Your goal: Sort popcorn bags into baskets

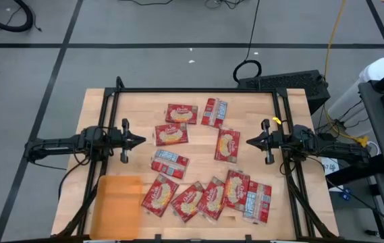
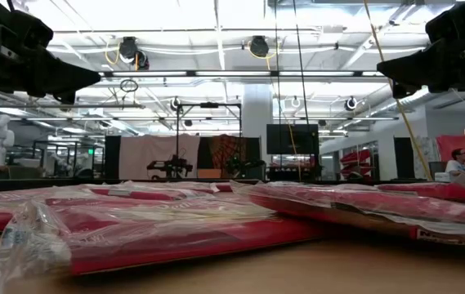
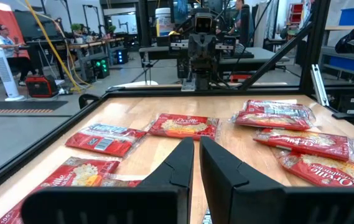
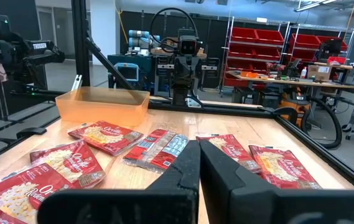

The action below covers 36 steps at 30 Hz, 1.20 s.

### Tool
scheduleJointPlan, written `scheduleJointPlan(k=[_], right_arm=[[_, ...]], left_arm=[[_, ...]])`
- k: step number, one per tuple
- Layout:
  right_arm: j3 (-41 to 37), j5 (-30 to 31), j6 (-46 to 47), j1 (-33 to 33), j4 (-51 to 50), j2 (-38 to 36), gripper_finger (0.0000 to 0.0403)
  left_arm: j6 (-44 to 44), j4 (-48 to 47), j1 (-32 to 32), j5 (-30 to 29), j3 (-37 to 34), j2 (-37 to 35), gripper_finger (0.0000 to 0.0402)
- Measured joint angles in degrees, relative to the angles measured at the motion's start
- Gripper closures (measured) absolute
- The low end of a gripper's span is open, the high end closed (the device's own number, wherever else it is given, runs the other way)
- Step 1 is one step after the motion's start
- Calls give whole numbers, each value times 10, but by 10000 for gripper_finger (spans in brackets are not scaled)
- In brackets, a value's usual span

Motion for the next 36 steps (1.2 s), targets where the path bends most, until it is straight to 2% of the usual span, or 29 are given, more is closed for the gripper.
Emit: scheduleJointPlan(k=[36], right_arm=[[0,0,0,0,0,0,403]], left_arm=[[0,9,0,-1,0,0,369]])
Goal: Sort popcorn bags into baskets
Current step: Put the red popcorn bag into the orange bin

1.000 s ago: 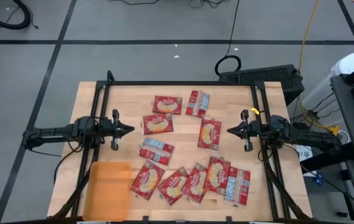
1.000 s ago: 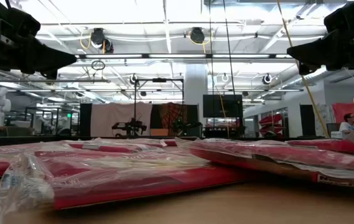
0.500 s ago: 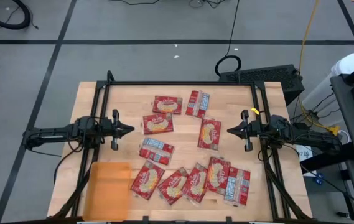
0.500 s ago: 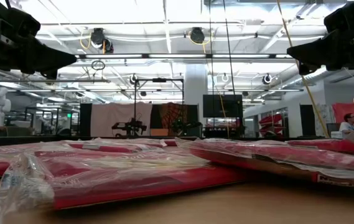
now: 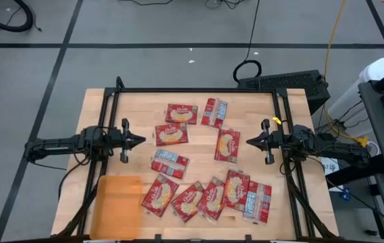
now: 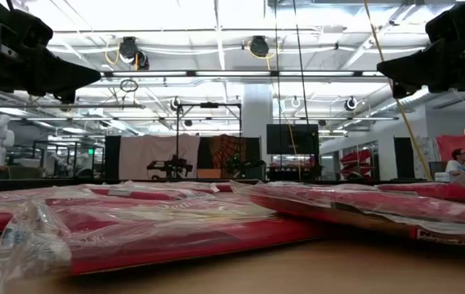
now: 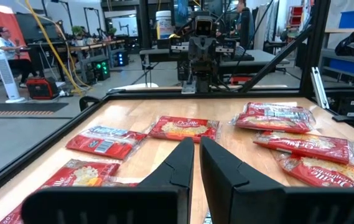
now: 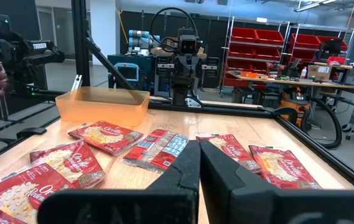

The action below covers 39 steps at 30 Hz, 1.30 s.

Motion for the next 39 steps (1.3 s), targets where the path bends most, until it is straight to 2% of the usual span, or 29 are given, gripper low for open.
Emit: scheduleJointPlan(k=[13,18,22,28,33,39], right_arm=[[0,0,0,0,0,0,403],[0,0,0,0,0,0,403],[0,0,0,0,0,0,403],[0,0,0,0,0,0,403],[0,0,0,0,0,0,403],[0,0,2,0,22,0,403]], left_arm=[[-5,20,0,-1,0,0,369],[-16,68,0,-45,3,0,369],[-42,32,5,-65,54,28,369],[-70,-124,12,-136,192,139,369],[-84,-224,12,-150,307,267,361],[-83,-286,11,-150,355,427,310]])
